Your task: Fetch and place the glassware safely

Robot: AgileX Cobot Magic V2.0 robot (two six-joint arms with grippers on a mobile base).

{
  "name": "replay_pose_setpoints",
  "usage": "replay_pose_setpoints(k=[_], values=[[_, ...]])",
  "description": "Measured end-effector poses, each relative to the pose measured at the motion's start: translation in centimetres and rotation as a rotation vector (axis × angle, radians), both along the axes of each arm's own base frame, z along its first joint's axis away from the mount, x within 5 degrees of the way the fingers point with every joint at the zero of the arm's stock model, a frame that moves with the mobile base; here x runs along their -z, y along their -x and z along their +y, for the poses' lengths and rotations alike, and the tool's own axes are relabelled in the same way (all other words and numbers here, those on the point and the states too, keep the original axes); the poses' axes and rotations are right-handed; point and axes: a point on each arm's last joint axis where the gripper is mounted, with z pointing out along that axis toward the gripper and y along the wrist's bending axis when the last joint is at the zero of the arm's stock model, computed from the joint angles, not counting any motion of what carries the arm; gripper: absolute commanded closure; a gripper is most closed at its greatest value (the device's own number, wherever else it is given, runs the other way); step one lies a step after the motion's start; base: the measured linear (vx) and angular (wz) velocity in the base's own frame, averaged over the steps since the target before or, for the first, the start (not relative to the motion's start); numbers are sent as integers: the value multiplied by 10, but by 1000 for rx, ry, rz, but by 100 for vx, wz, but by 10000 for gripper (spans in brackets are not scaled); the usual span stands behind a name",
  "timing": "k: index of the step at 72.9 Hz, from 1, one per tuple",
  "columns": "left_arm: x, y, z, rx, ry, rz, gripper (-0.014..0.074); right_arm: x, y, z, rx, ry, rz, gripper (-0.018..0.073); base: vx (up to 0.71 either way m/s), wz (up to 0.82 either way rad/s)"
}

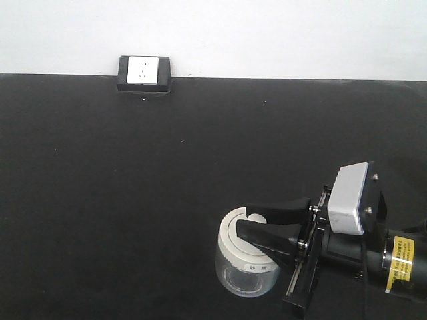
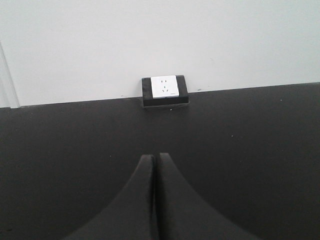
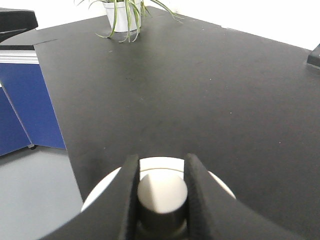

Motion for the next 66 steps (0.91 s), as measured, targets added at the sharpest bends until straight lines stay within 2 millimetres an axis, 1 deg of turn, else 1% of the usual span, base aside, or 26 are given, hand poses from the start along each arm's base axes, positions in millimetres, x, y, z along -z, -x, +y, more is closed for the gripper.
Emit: replay_pose_setpoints(k=[24,35,48,57,66], values=[[0,0,0,0,0,0,603,0,0,0,1,-2,1,560,0,0],[0,0,0,0,0,0,603,-2,-3,-1,44,-38,11,560,0,0],[0,0,0,0,0,0,603,-3,-18,-12,248,-62,25,560,0,0],[0,0,0,0,0,0,603,-3,-28,-20,372,-45,-24,560,0,0],[0,0,0,0,0,0,603,3,-40,-24,468,-37,-37,560,0,0]])
